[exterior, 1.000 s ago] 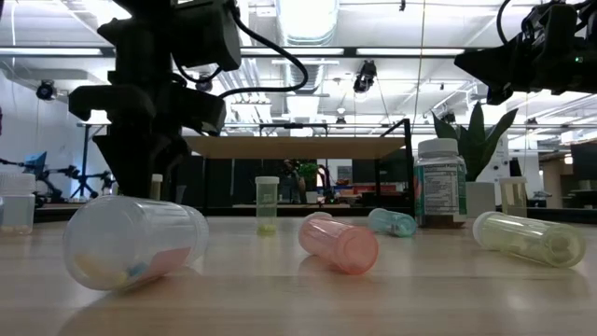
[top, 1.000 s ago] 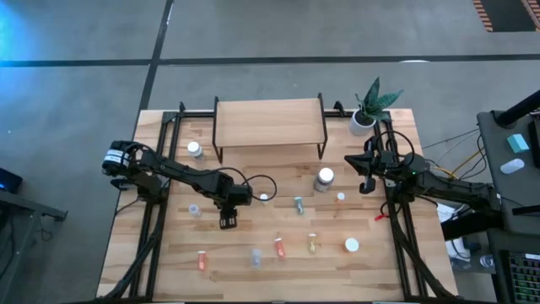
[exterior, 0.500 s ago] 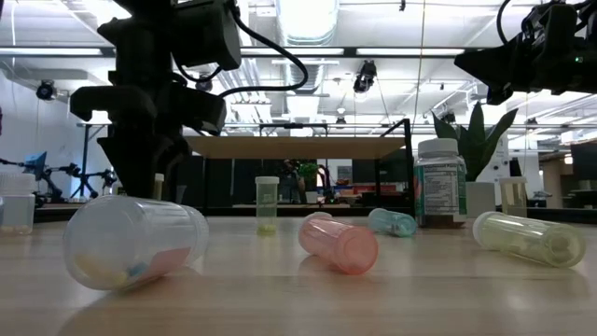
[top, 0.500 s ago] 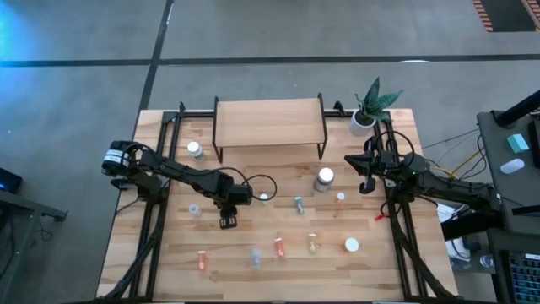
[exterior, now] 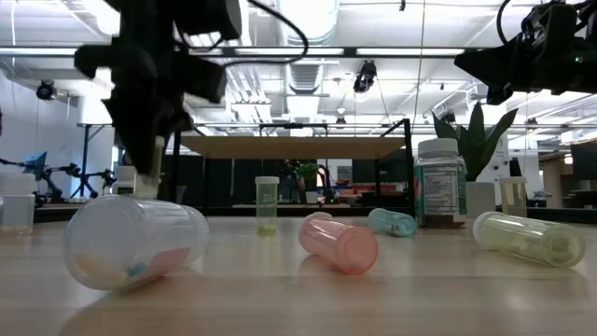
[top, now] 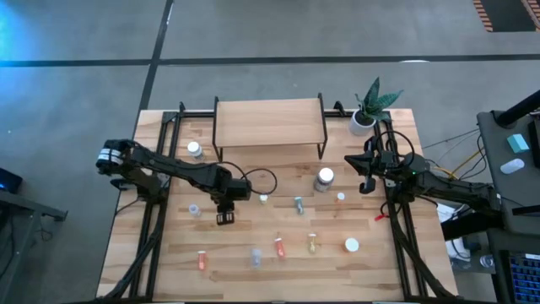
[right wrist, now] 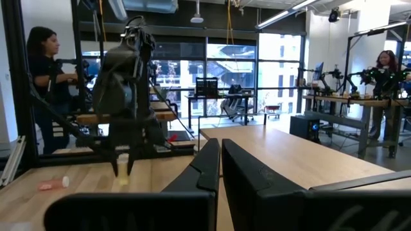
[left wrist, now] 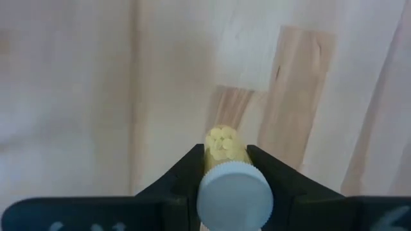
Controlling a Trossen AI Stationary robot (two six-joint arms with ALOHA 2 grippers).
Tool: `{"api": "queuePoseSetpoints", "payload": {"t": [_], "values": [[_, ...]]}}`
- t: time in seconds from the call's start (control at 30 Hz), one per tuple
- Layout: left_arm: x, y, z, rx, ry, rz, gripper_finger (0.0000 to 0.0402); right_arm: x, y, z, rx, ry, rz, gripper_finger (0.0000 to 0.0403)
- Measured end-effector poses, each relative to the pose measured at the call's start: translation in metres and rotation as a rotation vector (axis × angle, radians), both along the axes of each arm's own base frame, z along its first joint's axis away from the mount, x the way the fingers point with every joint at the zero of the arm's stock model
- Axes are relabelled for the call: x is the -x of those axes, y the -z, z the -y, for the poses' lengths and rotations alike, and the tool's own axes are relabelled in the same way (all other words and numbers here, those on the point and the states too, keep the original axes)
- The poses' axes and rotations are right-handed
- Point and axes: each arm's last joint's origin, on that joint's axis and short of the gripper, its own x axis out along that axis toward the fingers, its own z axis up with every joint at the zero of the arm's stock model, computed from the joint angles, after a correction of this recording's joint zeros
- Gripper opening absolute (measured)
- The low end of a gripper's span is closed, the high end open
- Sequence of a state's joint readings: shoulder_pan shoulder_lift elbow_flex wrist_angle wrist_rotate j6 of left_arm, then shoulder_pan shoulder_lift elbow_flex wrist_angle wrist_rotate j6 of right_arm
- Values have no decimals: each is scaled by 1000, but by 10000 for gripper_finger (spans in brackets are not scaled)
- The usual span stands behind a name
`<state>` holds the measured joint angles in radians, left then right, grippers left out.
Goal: Pick and place medicine bottles onto shelf by color
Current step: Put the yellow pill bottle on the shelf
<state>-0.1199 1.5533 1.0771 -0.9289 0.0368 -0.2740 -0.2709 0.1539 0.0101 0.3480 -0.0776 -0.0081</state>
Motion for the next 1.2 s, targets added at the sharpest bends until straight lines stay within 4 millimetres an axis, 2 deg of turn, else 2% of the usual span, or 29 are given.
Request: {"api": "queuePoseSetpoints", "payload": {"t": [0.23,0.5,0.83,1.2], "values": [[4,-45,-21,-58,17,61,85,0,0,0,1,0,-1,9],[6,-88,-62,-100,-6,163,85,0,0,0,1,0,0,9],[12,-117,-117,-185,-41,240,85,0,0,0,2,0,-1,9],[36,-137,-177,-281,-145,271,85,0,0,0,1,0,-1,9]]}}
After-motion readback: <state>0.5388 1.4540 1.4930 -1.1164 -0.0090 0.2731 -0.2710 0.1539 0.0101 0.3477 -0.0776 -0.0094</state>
